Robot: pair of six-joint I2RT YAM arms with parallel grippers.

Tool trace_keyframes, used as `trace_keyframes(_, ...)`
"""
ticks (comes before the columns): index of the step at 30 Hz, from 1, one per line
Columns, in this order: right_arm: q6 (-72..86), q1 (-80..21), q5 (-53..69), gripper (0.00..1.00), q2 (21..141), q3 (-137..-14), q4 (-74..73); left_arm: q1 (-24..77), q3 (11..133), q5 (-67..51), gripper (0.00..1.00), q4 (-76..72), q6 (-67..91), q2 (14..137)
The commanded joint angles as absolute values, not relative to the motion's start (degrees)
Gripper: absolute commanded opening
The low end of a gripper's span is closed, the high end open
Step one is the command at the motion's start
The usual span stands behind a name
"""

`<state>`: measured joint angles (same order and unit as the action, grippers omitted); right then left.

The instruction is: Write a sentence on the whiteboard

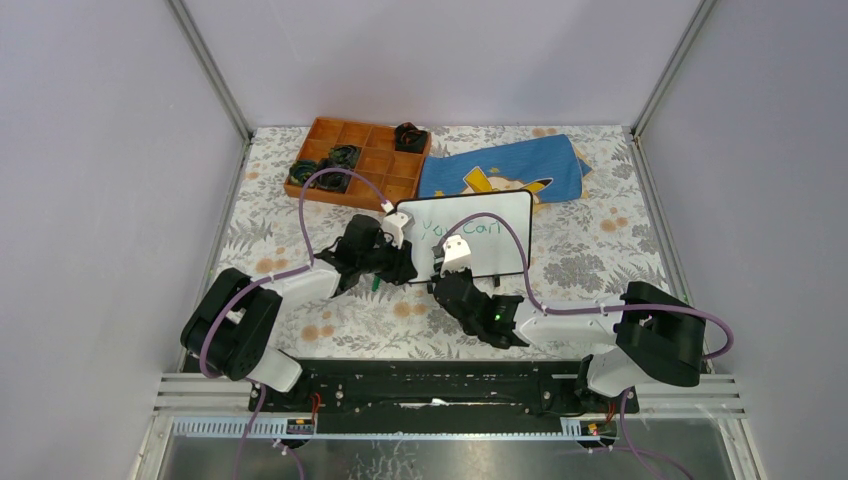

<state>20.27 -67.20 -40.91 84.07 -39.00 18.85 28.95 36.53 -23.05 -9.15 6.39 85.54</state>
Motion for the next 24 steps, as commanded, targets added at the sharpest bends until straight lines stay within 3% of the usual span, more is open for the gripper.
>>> trace_keyframes(1,20.17,-67.41,-42.78,0.00,84.37,-40.58,19.02,30.06,37.66,-22.59,0.43,-9.50,4.50,84.51)
trace_keyframes(24,17.32,-67.34,-41.02,0.00,87.84,-45.35,18.29,30.23,37.65,-22.54,0.43,-9.40,4.31,84.38)
